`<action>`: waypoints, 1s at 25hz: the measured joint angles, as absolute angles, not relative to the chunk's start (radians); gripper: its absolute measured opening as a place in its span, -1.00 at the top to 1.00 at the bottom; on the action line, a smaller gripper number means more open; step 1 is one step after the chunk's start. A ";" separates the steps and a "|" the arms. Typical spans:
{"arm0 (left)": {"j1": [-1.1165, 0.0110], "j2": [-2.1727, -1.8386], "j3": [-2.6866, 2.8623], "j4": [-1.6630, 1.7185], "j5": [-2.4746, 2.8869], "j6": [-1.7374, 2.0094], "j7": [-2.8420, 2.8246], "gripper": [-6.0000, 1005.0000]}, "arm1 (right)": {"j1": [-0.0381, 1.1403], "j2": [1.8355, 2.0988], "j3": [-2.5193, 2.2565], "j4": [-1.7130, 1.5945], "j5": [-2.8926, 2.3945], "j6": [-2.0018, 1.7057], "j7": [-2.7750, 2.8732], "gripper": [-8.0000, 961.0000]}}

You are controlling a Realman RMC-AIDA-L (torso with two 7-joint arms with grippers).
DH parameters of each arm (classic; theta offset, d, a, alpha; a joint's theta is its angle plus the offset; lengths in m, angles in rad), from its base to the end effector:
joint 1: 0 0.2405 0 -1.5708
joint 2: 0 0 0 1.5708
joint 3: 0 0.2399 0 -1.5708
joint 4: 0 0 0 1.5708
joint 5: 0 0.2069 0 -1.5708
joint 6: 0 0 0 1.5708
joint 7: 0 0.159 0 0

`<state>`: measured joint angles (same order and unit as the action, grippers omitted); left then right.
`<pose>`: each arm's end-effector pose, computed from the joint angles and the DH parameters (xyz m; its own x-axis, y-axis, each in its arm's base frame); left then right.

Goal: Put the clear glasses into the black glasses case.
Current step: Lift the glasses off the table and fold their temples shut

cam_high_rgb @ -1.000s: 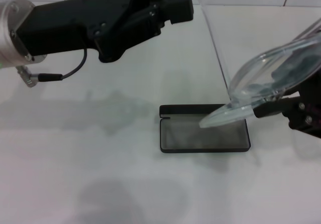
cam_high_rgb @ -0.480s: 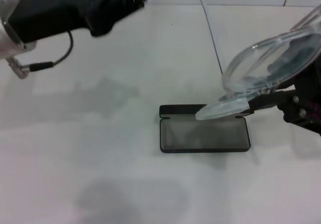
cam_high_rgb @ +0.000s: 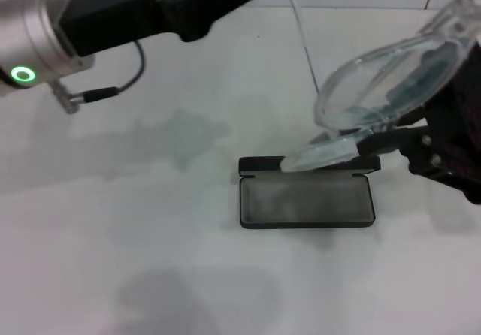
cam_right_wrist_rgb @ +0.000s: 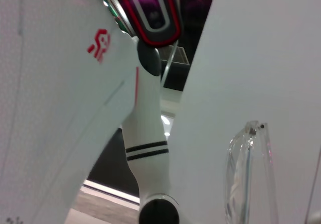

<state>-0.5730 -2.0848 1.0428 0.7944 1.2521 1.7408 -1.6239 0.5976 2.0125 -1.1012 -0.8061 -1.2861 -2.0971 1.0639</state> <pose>-0.1061 0.3250 0.0373 0.4610 0.2436 0.8533 0.2086 -0.9644 0.1626 0.1085 0.2738 0.0543 0.4383 0.3121 -0.8429 0.4150 -0.9021 -0.1182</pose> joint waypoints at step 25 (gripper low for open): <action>-0.597 -2.082 1.037 0.793 1.215 1.895 -1.629 0.92 | 0.593 2.010 -1.102 -0.761 -1.289 -2.059 1.051 0.88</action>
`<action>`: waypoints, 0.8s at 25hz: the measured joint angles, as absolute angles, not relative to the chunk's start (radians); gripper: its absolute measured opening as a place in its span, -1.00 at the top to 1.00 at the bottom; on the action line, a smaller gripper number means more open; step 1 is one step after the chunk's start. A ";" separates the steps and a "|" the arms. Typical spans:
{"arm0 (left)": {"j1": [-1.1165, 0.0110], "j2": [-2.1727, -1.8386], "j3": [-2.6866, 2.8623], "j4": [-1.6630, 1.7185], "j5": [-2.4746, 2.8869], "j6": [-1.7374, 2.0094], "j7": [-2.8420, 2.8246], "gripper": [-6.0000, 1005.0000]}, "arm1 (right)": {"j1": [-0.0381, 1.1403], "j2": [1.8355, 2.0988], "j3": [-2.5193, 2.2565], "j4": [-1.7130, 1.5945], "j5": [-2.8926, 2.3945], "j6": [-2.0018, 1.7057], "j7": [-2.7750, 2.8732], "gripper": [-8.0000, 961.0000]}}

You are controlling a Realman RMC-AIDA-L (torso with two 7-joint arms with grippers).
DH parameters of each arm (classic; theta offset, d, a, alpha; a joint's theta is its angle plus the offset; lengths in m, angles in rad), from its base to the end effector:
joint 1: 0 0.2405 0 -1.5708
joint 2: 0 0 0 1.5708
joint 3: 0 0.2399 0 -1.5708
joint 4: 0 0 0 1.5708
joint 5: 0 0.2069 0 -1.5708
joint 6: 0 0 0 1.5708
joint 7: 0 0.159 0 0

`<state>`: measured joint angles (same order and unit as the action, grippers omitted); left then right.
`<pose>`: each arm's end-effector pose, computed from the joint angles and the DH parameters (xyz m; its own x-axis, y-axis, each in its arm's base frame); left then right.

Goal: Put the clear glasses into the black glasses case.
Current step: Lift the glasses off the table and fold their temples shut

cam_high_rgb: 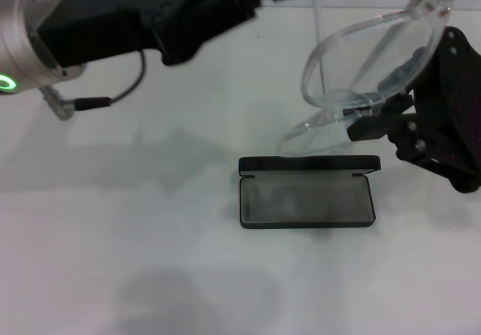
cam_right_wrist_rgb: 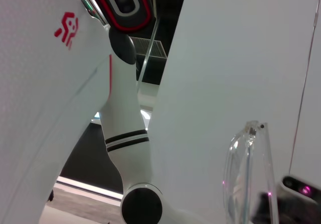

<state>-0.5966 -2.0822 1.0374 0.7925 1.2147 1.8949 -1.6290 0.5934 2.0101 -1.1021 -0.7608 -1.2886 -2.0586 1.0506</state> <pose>-0.0944 0.3052 0.0473 0.4411 0.2266 0.8684 0.0502 -0.9723 0.2282 0.1146 0.2795 0.0491 0.4585 0.2896 -0.8402 0.3568 -0.9259 -0.1244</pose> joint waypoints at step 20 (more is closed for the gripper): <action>-0.565 -2.077 1.028 0.793 1.220 1.865 -1.618 0.92 | 0.586 2.013 -1.099 -0.761 -1.281 -2.100 1.053 0.88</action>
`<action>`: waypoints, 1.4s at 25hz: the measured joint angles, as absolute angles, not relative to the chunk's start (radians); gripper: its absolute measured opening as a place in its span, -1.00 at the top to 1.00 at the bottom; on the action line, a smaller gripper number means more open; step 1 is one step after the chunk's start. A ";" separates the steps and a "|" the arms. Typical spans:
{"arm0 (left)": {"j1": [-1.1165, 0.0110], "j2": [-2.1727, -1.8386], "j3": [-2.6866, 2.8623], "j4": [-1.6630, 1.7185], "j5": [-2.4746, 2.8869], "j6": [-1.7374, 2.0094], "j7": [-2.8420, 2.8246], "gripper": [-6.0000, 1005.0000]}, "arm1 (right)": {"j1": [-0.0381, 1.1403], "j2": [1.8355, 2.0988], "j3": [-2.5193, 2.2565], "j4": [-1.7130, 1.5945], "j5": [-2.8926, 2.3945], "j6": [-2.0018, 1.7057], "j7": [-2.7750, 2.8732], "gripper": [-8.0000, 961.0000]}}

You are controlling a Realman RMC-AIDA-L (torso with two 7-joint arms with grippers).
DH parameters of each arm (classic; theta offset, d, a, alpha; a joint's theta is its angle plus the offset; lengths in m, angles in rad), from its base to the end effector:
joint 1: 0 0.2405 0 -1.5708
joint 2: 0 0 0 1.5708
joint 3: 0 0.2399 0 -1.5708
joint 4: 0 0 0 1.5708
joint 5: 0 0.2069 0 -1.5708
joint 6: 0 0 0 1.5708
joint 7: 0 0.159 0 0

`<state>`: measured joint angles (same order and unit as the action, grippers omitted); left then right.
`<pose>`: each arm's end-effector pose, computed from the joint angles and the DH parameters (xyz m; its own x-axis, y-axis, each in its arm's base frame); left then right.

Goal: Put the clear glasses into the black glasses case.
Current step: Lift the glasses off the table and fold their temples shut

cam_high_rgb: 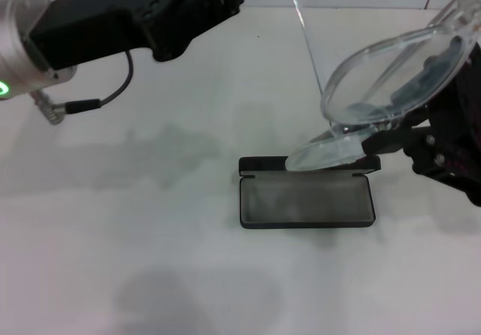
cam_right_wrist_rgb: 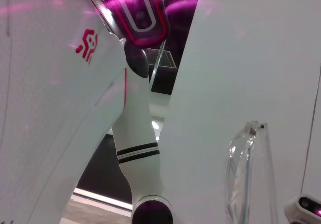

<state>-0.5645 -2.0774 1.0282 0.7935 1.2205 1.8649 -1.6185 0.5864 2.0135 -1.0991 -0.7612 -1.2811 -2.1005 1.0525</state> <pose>-0.1061 0.3079 0.0487 0.4370 0.2250 0.8708 0.1083 -0.9743 0.1974 0.1161 0.2725 0.0517 0.4349 0.2813 -0.8554 0.3768 -0.9196 -0.1109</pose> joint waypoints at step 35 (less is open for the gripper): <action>-0.626 -2.090 1.137 0.789 1.168 1.841 -1.601 0.92 | 0.595 2.015 -1.085 -0.745 -1.290 -2.082 1.034 0.88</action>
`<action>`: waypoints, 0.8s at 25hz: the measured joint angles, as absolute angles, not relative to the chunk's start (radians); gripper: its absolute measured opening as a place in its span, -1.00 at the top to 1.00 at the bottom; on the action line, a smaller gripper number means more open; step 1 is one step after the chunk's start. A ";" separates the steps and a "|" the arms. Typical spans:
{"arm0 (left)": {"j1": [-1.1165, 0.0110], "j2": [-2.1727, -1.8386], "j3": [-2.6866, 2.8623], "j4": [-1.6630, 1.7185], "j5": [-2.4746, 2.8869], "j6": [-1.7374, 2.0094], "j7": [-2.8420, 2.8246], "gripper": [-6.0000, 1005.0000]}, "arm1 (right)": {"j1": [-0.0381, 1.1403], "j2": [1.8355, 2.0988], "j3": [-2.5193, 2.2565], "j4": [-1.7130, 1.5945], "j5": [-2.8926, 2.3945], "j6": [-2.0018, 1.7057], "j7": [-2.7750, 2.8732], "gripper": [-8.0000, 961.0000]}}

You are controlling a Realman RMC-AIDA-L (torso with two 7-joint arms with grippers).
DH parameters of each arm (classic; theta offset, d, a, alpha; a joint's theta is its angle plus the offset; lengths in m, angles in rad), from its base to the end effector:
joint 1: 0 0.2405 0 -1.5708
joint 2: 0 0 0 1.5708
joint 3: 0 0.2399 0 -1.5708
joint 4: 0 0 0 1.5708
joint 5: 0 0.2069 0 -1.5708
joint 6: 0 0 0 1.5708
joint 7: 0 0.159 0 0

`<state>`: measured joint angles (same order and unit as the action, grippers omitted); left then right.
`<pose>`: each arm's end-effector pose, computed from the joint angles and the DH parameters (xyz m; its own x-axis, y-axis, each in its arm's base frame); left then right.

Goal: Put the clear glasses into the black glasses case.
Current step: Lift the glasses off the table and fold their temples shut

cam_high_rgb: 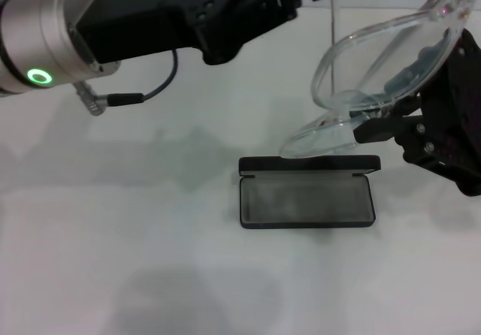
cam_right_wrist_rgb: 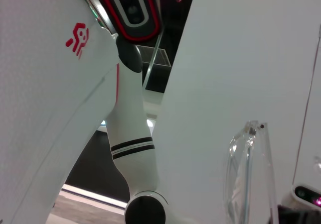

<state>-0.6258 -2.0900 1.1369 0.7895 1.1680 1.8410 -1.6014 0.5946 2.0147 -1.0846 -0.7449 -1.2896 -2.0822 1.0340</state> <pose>-0.0765 0.3065 0.0322 0.4546 0.2230 0.8623 0.0145 -0.9699 0.2432 0.1161 0.2772 0.0504 0.4362 0.2945 -0.8503 0.3615 -0.9227 -0.1341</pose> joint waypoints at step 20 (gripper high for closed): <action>-0.619 -2.088 1.163 0.794 1.151 1.894 -1.602 0.92 | 0.591 2.013 -1.079 -0.724 -1.288 -2.082 1.015 0.88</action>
<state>-0.6192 -2.0877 1.1627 0.7943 1.1509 1.8940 -1.6018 0.5908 2.0125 -1.0786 -0.7240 -1.2877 -2.0819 1.0155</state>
